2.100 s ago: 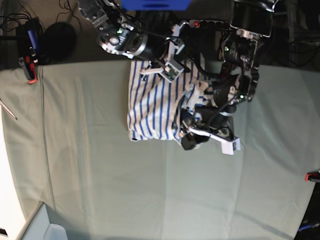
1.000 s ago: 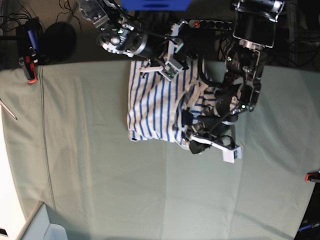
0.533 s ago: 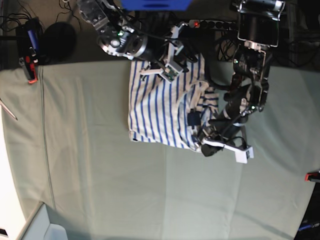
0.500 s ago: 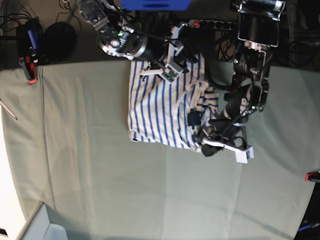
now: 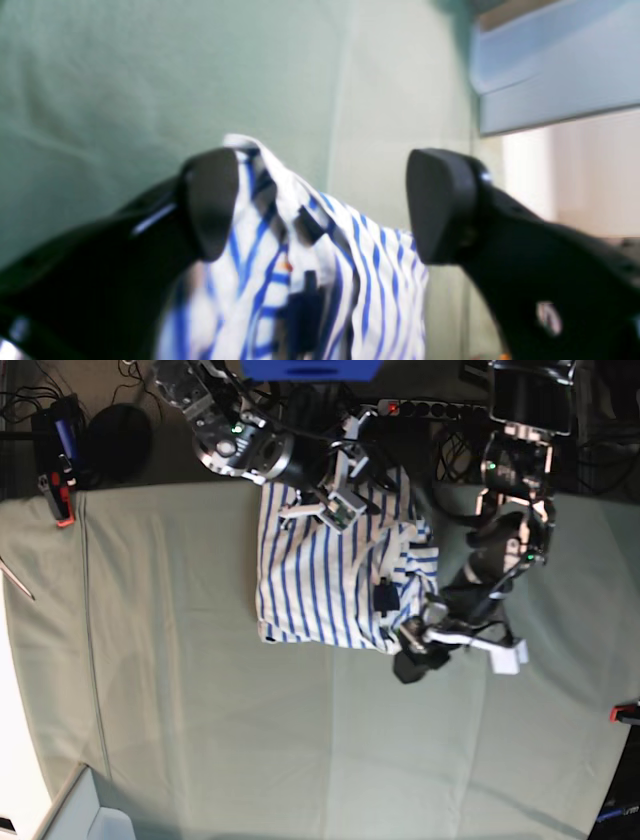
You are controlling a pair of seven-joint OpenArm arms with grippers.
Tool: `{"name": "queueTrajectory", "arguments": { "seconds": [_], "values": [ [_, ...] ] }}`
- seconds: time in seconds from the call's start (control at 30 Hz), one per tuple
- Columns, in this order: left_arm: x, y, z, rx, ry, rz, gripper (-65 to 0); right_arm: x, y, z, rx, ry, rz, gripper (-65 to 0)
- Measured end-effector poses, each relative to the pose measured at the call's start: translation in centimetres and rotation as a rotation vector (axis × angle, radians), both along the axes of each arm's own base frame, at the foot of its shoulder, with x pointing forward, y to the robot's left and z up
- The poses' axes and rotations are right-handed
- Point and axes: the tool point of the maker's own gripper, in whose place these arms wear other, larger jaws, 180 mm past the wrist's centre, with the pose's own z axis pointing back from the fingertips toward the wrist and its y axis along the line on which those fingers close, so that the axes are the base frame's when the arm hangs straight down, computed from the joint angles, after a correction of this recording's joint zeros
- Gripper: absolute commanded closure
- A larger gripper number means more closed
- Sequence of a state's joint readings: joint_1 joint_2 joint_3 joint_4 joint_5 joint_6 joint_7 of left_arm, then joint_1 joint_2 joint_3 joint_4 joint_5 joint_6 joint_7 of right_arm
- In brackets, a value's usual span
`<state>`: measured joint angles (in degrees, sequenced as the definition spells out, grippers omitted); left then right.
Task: Layout the t-shirt on the table in an organized manner, then fold the t-shirt properly
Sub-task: 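Grasp the stack's edge with the left gripper beside the right gripper, then drag the folded stack toward the right gripper's side with both grippers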
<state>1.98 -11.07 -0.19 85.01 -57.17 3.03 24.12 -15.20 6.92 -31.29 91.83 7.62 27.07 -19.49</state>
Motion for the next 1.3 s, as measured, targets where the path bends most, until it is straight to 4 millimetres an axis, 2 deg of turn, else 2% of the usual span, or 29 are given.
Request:
{"name": "queueTrajectory", "arguments": {
  "seconds": [0.1, 0.17, 0.23, 0.33, 0.43, 0.57, 0.8, 1.07, 1.13, 1.3],
  "values": [
    [-0.9, 0.7, 0.8, -0.053, -0.006, 0.004, -54.1, 0.5, -1.6, -0.6, -0.023, 0.013, -0.050, -24.9],
    [-2.2, 0.9, 0.4, -0.065, 0.011, 0.002, -54.1, 0.8, -1.9, -0.6, -0.023, 0.011, -0.060, -27.4],
    [-3.9, 0.8, -1.3, -0.065, 0.063, 0.002, -54.2, 1.3, -2.1, -0.4, -0.019, 0.002, -0.073, -29.8],
    [-6.3, 0.4, -4.2, -0.074, 0.158, -0.009, -54.2, 2.4, -3.9, -0.6, -0.041, -0.003, -0.126, -32.3],
    [-7.1, 1.3, -6.0, -0.058, 0.208, 0.019, -54.2, 3.2, -5.0, -0.7, -0.049, -0.009, -0.162, -32.5],
    [-8.2, -0.8, -7.7, -0.052, 0.260, -0.051, -54.2, 3.8, -5.7, -0.7, -0.054, -0.014, -0.182, -32.4],
    [-7.1, -3.9, -6.8, -0.055, 0.228, -0.136, -54.2, 3.9, -5.7, -0.6, -0.052, -0.017, -0.183, -32.2],
    [-7.3, -3.5, -7.5, 0.100, 0.207, -0.184, -53.1, 3.7, -5.7, -0.7, -0.053, -0.012, -0.183, -32.2],
    [-7.3, -3.4, -7.6, 0.121, 0.205, -0.190, -47.8, 3.7, -5.7, -0.7, -0.054, -0.012, -0.182, -32.2],
    [-7.8, -2.7, -9.1, 0.142, 0.233, -0.180, -24.3, 3.9, -5.7, -0.6, -0.054, -0.017, -0.182, -32.1]
  ]
}}
